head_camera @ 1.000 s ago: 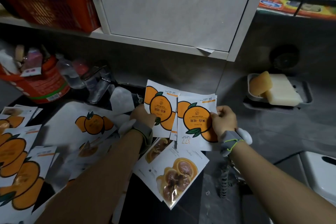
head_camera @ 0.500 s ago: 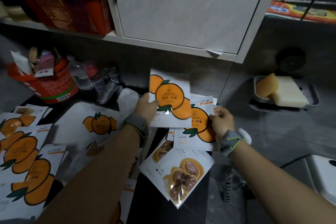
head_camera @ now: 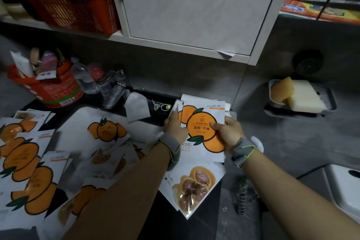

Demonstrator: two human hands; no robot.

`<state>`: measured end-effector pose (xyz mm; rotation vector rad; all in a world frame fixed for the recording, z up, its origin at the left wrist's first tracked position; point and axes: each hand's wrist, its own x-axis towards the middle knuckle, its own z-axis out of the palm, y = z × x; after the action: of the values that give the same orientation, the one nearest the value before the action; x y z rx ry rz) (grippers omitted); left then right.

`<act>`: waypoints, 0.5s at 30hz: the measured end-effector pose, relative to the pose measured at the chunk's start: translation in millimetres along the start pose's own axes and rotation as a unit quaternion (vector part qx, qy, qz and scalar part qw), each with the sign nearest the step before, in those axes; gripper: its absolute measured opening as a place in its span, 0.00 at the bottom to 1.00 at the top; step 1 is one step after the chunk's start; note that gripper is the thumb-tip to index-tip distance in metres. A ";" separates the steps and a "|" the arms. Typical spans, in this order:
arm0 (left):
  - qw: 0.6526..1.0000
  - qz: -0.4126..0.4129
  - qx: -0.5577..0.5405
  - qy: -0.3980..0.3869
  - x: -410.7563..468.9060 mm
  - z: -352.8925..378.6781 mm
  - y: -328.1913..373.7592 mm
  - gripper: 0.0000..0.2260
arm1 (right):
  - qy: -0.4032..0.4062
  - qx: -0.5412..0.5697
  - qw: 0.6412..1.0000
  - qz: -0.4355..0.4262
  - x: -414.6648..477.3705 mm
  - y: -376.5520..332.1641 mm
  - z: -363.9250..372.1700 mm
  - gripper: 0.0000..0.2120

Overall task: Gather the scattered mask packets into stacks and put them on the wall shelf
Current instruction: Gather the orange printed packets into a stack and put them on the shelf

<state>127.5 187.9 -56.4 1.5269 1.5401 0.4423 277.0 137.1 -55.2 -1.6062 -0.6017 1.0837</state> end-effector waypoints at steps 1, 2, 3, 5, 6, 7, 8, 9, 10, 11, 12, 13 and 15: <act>0.999 -0.006 -0.038 0.007 3.7 -2.3 -5.8 0.32 | -0.008 0.015 1.000 -0.004 -1.2 -0.9 2.6 0.12; 0.997 -0.013 -0.071 0.018 6.5 -5.8 -11.6 0.33 | -0.018 0.027 0.999 -0.014 -1.9 -1.6 5.7 0.12; 0.995 -0.015 -0.100 0.027 9.1 -9.4 -17.2 0.32 | -0.031 0.035 0.999 -0.026 -3.2 -2.4 10.2 0.12; 0.987 0.001 -0.155 0.036 1.0 -20.8 -21.5 0.24 | -0.065 0.046 0.995 -0.054 -9.5 -3.4 21.5 0.13; 0.981 0.006 -0.190 0.041 -8.4 -27.6 -18.6 0.19 | -0.080 0.054 0.993 -0.066 -13.8 -3.8 26.3 0.13; 0.973 0.007 -0.225 0.046 -16.7 -33.6 -18.2 0.16 | -0.092 0.062 0.991 -0.077 -17.5 -2.8 30.6 0.13; 0.968 0.008 -0.245 0.054 -23.3 -37.9 -19.3 0.14 | -0.101 0.066 0.989 -0.087 -21.8 -1.7 33.9 0.14; 0.966 0.013 -0.250 0.070 -28.4 -40.3 -21.9 0.12 | -0.107 0.065 0.987 -0.097 -25.7 -0.1 36.6 0.14; 0.965 0.023 -0.244 0.087 -34.8 -42.2 -24.5 0.10 | -0.109 0.061 0.987 -0.105 -30.2 2.1 39.0 0.15; 0.966 0.032 -0.236 0.102 -40.0 -42.4 -27.6 0.10 | -0.106 0.055 0.987 -0.112 -35.2 3.6 40.6 0.16; 0.966 0.040 -0.231 0.111 -45.2 -41.6 -26.6 0.09 | -0.096 0.040 0.987 -0.120 -37.9 4.2 40.9 0.16; 0.964 0.048 -0.233 0.115 -52.2 -41.1 -26.4 0.09 | -0.089 0.021 0.988 -0.127 -42.6 5.6 41.4 0.16; 0.965 0.061 -0.233 0.107 -64.3 -37.6 -28.0 0.13 | -0.085 -0.006 0.988 -0.132 -52.1 10.2 40.7 0.14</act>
<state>70.8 135.8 -36.3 1.2333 1.3770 0.9946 215.8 110.8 -48.2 -1.4052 -0.9104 1.0248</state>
